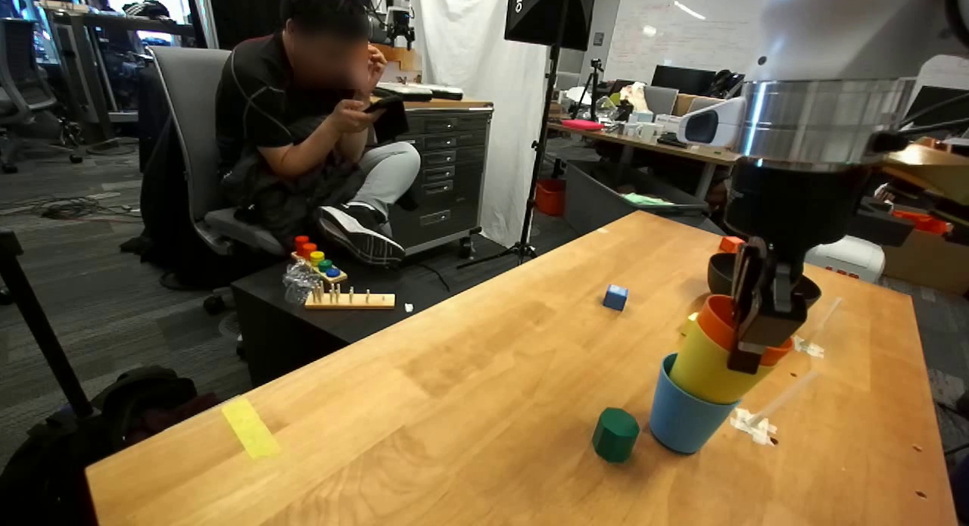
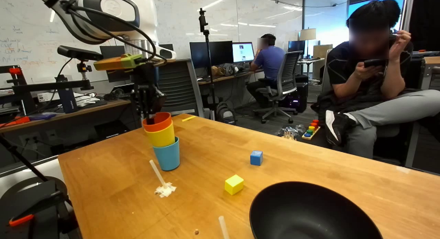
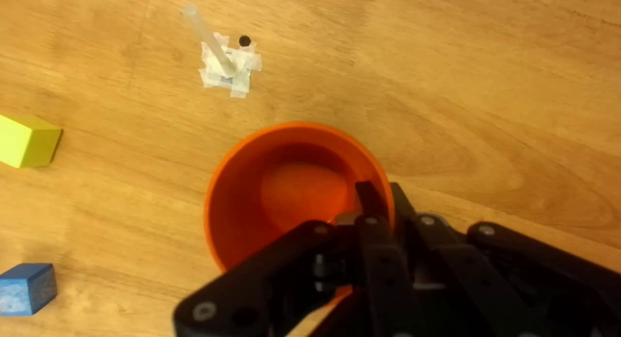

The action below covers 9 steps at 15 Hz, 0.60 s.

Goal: Put the orange cup in the yellow cup then put the yellow cup in the blue cup

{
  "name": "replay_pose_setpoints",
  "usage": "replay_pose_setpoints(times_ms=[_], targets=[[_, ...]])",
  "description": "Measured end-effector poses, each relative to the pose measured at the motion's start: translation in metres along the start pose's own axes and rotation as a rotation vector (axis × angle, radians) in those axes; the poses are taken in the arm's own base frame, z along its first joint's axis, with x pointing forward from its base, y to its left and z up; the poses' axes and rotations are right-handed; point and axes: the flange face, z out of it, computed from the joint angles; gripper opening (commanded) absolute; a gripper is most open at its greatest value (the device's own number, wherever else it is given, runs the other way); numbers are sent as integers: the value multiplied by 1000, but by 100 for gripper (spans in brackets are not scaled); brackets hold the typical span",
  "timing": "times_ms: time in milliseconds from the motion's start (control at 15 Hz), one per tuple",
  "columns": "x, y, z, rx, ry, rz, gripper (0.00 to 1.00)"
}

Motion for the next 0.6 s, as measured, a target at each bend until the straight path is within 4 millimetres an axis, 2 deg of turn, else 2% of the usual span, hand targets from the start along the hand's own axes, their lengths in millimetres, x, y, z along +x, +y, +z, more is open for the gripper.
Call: replay_pose_setpoints(times_ms=[600], targets=[[7,-2,29,11,-23,-8,2]])
